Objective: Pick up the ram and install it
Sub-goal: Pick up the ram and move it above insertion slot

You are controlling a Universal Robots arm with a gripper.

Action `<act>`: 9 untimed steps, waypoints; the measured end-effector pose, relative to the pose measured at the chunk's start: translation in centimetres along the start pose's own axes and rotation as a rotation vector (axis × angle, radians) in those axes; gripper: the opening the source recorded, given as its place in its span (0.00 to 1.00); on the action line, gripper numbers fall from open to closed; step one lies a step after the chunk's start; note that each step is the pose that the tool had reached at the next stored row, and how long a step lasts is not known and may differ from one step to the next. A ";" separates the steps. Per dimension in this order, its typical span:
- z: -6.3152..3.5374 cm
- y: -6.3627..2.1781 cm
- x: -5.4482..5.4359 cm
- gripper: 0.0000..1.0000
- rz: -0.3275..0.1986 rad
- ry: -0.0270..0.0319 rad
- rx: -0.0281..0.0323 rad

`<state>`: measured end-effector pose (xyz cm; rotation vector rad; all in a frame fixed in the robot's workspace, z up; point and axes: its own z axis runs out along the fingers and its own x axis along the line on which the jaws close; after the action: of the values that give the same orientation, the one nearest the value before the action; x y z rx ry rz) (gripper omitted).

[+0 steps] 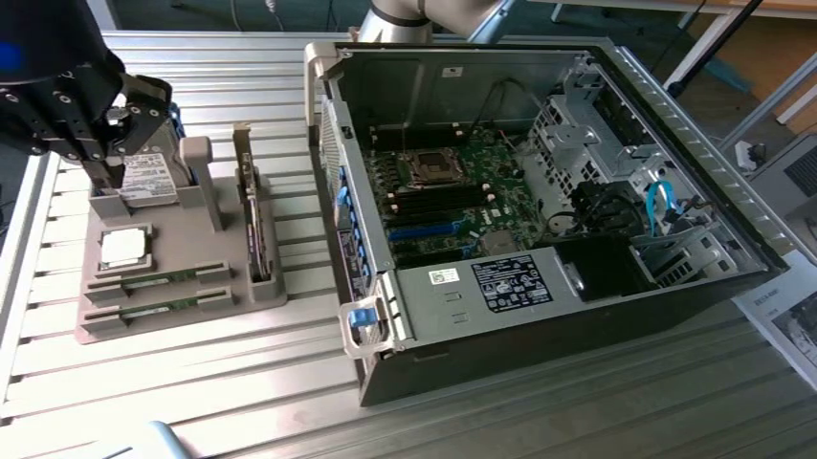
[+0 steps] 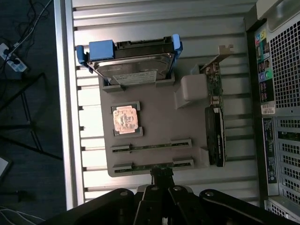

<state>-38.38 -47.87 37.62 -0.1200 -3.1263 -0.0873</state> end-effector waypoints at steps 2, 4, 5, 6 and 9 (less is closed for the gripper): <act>0.22 -0.10 0.0 0.10 0.000 0.0000 0.0000; 0.53 -0.23 0.0 0.10 0.000 0.0000 0.0000; 0.64 -0.27 0.0 0.10 0.000 -0.0001 -0.0001; 0.79 -0.33 0.0 0.10 0.000 -0.0001 -0.0001; 1.12 -0.48 0.0 0.10 0.000 -0.0001 -0.0001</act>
<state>-38.38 -48.29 36.47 -0.1200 -3.1264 -0.0874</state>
